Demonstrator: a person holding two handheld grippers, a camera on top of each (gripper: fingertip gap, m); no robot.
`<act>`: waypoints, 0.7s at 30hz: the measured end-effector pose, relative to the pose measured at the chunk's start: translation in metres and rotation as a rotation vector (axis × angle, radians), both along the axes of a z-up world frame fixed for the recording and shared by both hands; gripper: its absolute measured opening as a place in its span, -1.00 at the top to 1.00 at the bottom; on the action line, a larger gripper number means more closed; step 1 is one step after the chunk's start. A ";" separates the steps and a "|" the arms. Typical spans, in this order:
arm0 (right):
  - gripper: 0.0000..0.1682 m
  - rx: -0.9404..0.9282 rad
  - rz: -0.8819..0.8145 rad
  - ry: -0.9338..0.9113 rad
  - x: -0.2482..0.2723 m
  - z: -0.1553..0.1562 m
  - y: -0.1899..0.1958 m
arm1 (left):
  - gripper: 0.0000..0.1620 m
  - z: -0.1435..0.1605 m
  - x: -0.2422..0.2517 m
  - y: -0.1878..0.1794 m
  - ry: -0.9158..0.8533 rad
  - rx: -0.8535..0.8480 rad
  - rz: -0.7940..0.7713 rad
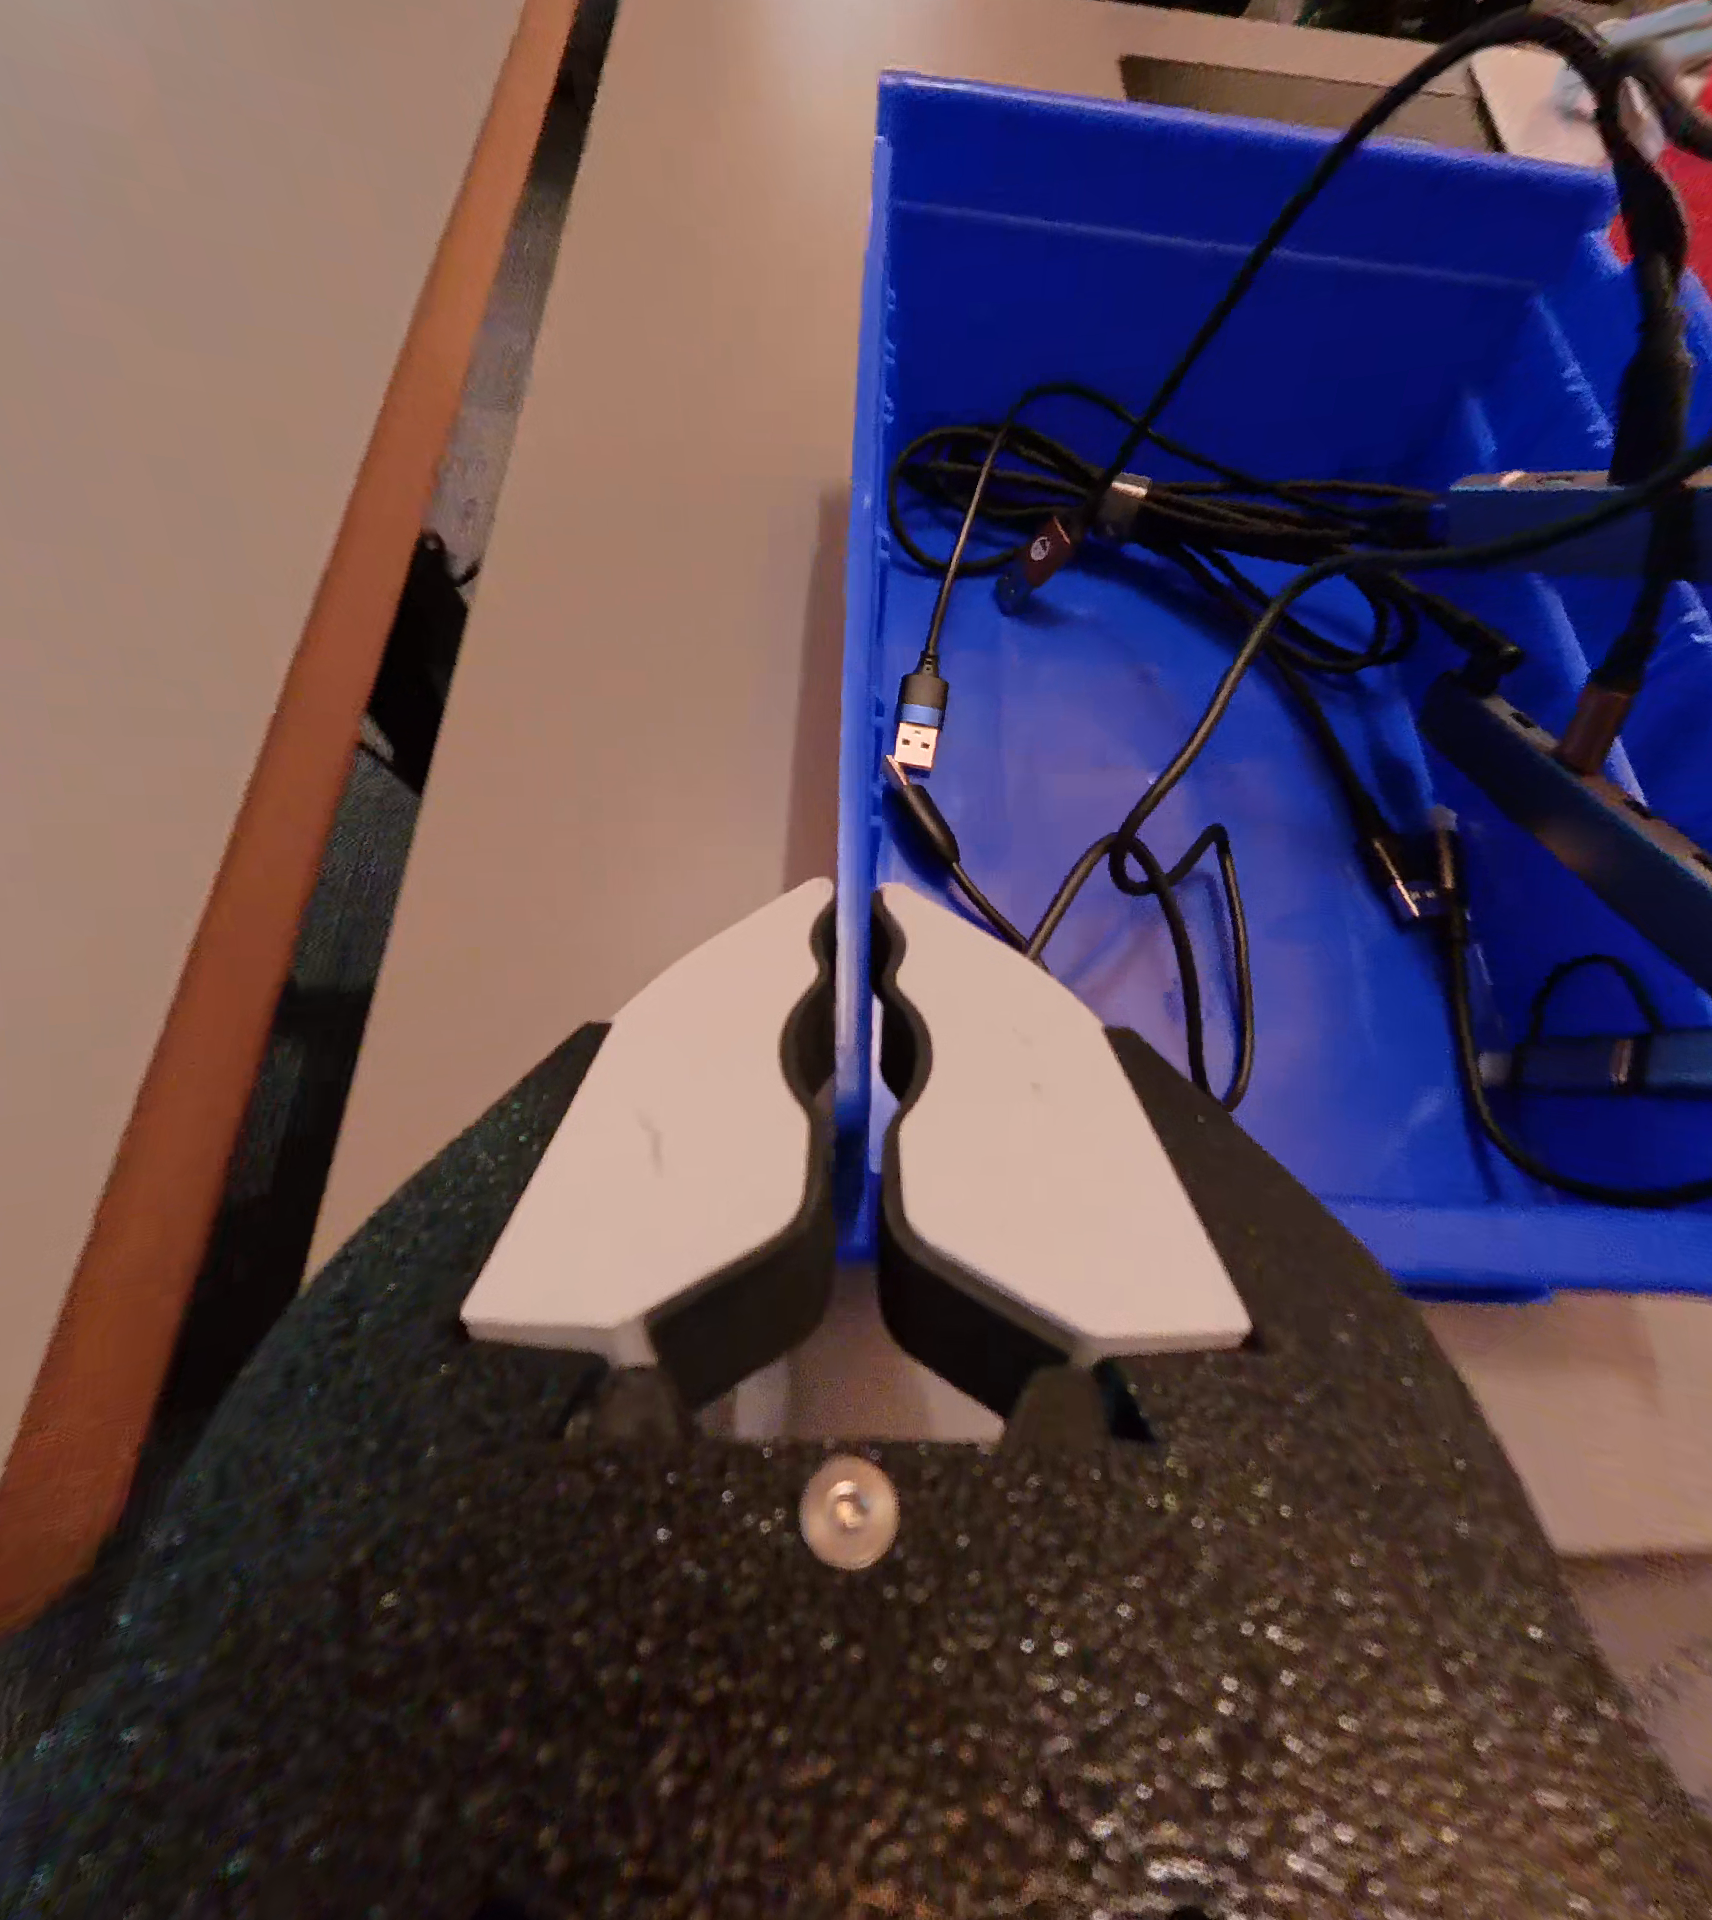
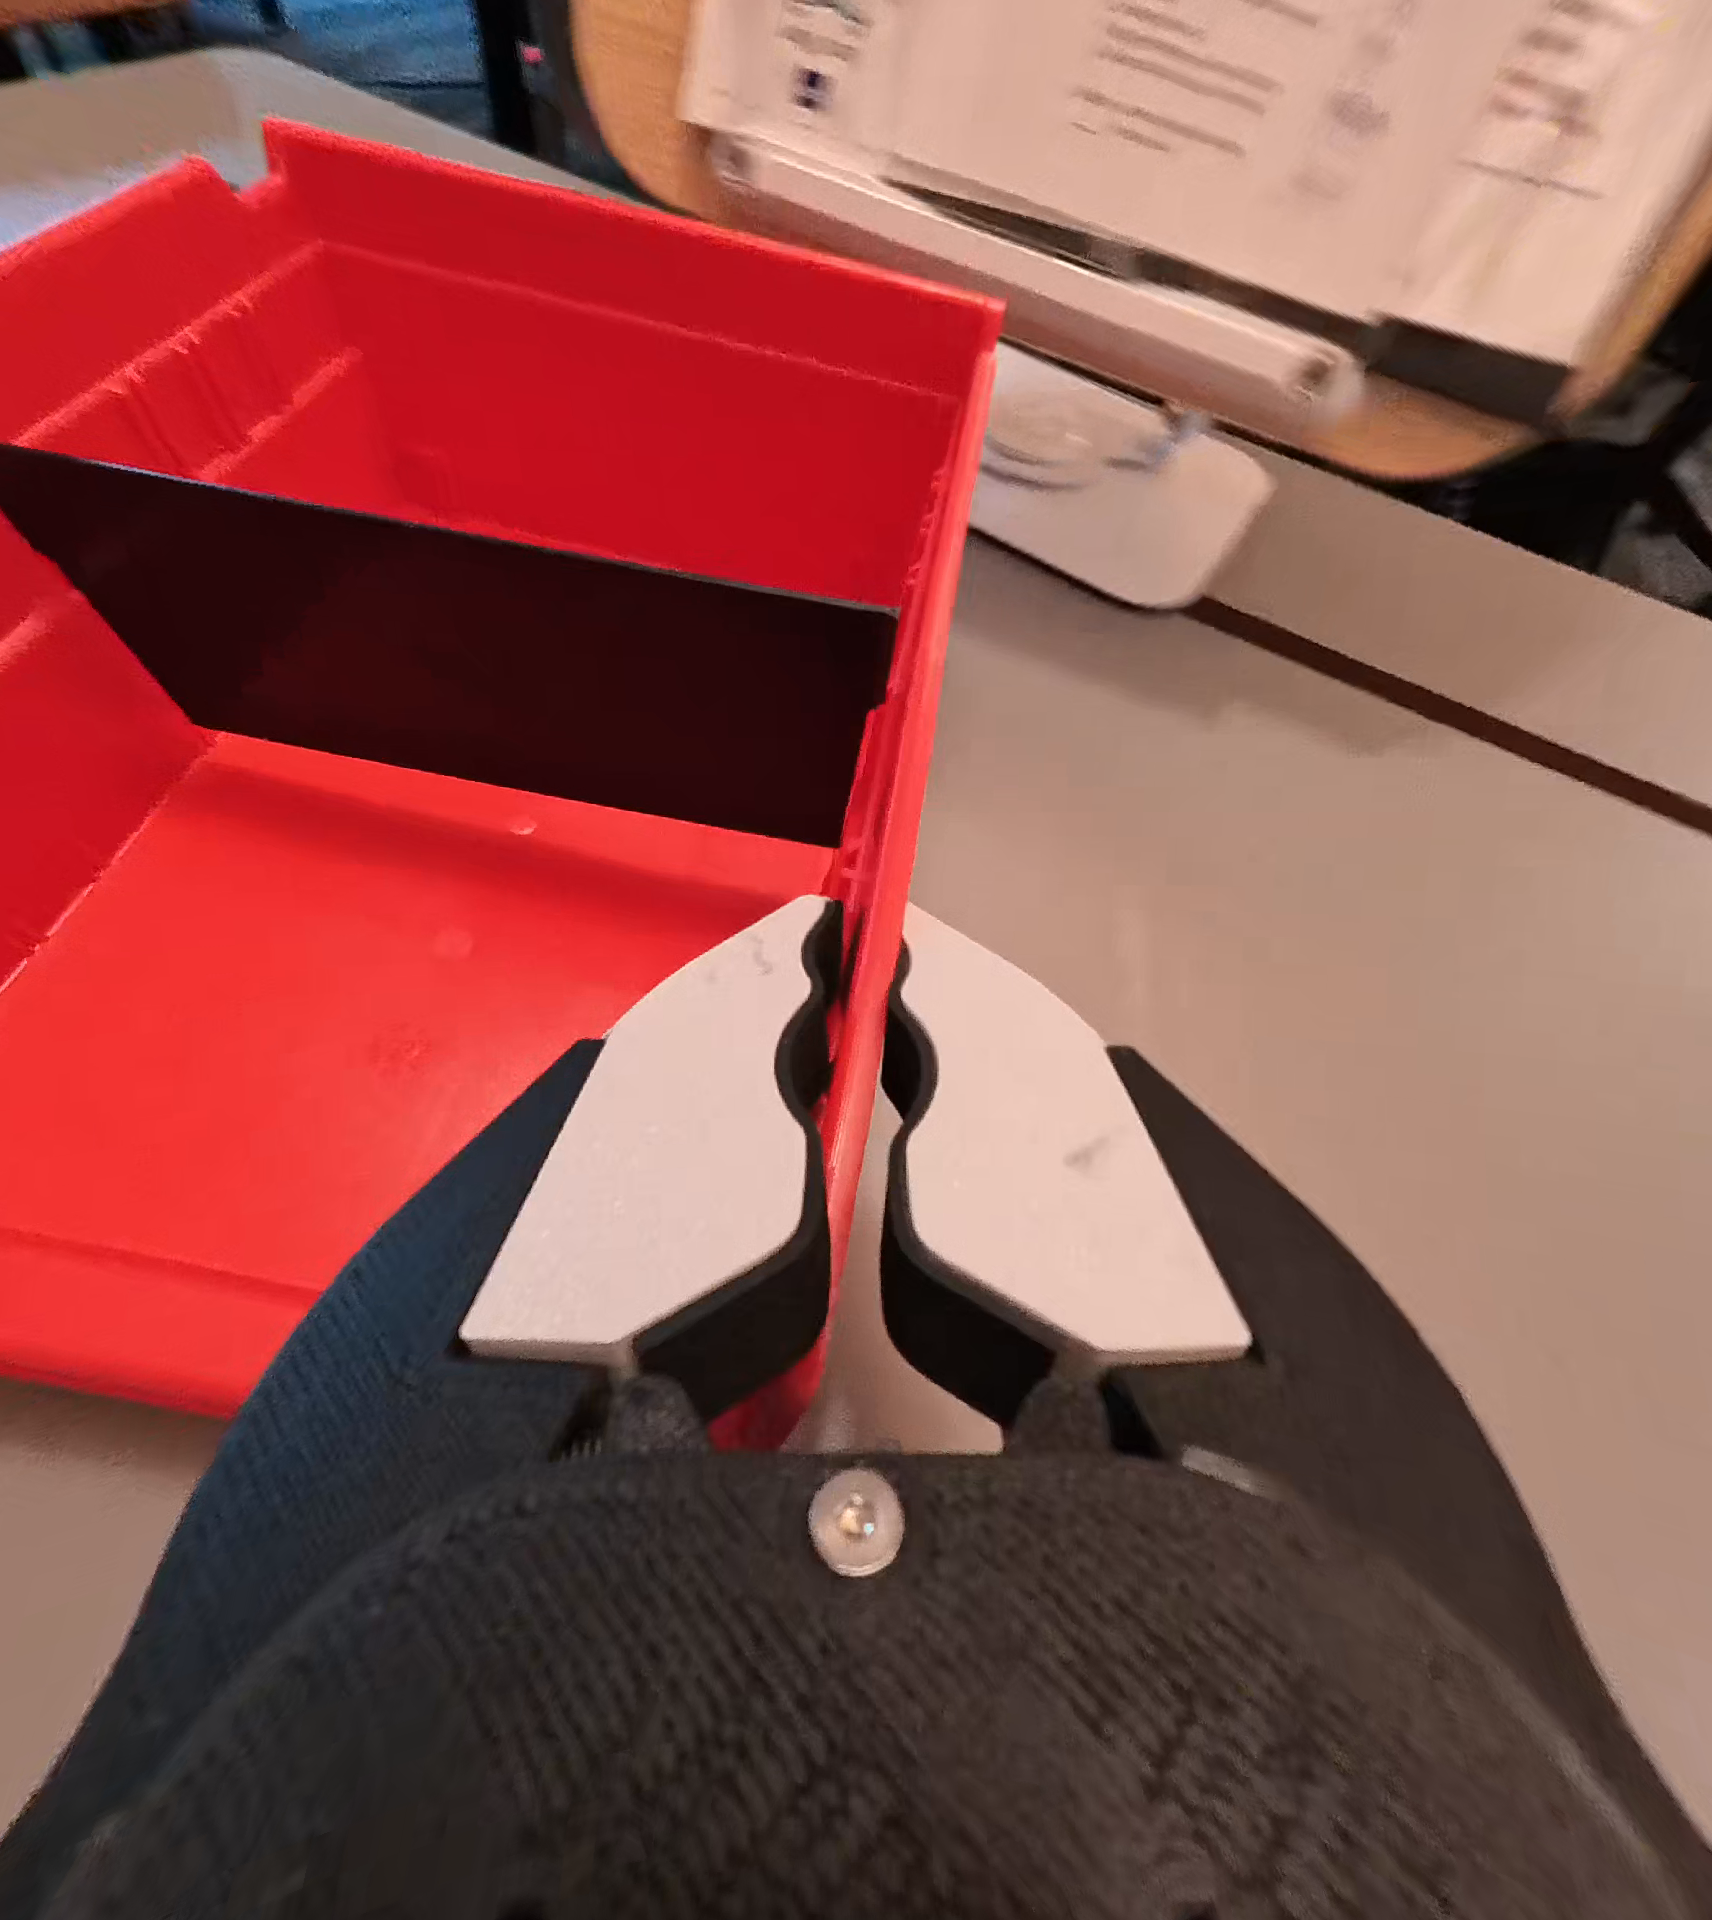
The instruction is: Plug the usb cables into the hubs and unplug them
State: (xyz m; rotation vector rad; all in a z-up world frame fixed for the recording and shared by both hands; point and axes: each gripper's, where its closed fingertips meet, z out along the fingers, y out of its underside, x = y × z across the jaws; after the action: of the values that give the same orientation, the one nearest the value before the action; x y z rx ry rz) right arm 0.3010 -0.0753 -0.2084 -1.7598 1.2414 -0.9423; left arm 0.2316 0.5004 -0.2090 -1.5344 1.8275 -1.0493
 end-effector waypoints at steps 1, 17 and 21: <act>0.95 0.000 -0.032 0.001 -0.008 0.000 -0.019 | 0.97 0.000 0.011 -0.010 -0.004 0.002 -0.008; 0.94 -0.027 -0.391 0.001 -0.074 0.001 -0.228 | 0.97 -0.001 0.131 -0.138 -0.136 -0.041 -0.021; 0.94 -0.035 -0.431 0.001 -0.073 0.001 -0.248 | 0.95 -0.001 0.133 -0.142 -0.163 -0.027 -0.003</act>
State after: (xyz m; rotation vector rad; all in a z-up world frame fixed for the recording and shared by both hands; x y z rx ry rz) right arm 0.2277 -0.3230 -0.2074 -1.5445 1.6512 -1.2084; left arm 0.3648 0.3589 -0.2099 -1.4179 1.7107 -1.1694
